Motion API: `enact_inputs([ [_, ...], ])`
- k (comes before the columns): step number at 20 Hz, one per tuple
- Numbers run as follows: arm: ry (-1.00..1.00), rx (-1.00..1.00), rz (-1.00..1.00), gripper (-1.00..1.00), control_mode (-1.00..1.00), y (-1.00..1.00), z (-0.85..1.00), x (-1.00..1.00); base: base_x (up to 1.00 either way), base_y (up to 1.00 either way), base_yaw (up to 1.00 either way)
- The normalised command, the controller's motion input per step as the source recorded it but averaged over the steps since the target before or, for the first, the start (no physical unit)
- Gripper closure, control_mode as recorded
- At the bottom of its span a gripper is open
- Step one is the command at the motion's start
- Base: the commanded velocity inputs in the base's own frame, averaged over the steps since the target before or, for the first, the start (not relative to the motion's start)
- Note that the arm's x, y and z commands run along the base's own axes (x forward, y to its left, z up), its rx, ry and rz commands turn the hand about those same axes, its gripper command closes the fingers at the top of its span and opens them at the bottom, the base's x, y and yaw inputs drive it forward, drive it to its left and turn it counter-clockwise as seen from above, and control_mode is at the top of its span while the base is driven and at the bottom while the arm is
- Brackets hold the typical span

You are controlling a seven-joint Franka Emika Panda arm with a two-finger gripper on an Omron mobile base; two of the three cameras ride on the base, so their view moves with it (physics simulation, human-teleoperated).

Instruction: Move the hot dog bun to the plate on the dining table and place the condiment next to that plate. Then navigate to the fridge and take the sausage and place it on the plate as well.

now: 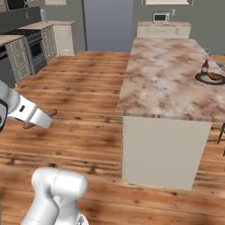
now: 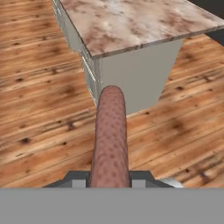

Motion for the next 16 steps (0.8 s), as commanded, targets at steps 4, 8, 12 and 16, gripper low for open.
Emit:
enact_inputs([
  [4,0.00,0.00,0.00,1.00,1.00,0.00,0.00,0.00,0.20,-1.00,-0.09],
  [8,0.00,0.00,0.00,1.00,1.00,0.00,0.00,0.00,0.31,-1.00,-0.03],
  [12,0.00,0.00,0.00,1.00,1.00,0.00,0.00,0.00,0.44,-1.00,0.00],
  [16,0.00,0.00,0.00,1.00,1.00,0.00,0.00,0.00,0.55,-1.00,0.00],
])
